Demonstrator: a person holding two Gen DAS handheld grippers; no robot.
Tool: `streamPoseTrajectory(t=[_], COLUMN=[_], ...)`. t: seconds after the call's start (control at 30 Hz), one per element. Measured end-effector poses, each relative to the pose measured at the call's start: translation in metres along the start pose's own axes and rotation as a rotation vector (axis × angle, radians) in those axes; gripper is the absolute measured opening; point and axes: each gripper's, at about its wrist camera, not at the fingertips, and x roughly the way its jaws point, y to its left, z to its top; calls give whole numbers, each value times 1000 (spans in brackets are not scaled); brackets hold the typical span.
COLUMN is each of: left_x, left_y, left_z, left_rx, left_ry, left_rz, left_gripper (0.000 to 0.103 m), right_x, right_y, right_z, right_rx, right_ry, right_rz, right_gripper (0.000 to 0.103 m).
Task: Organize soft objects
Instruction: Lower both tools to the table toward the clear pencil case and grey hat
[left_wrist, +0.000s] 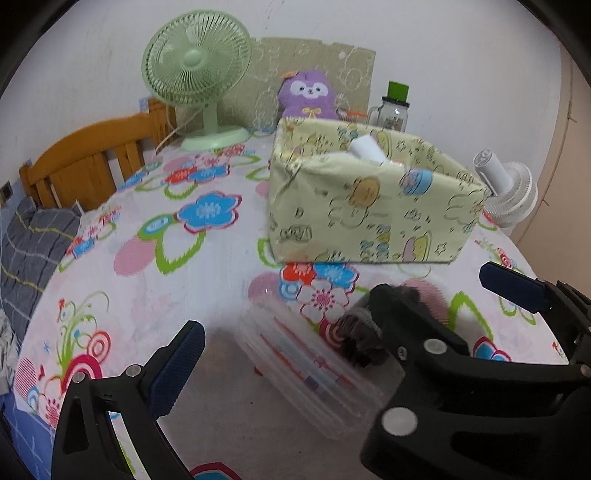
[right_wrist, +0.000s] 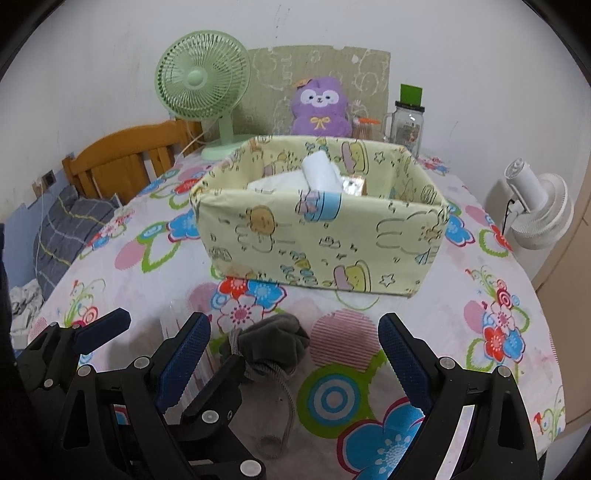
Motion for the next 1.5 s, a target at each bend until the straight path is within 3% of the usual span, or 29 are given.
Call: streamPoseTrajectory(t=[0.9,1.23,1.33,1.5], left_x=[31,38,39,39], left_y=[14,10,8,2], left_z=[-10,-5,-3,-3], left_rx=[-8,11,10,31], left_ry=[81,82,79,70], left_rz=[20,40,39,39], left_gripper=[103,102,100,93], right_x=[54,60,60,59], right_y=[6,5,1,-2], right_z=[-9,-7,-6,-6], right_rx=[33,37,42,44], right_ry=[144,141,136,129], right_rz=[53,43,33,24], right_gripper=[94,80,70,68])
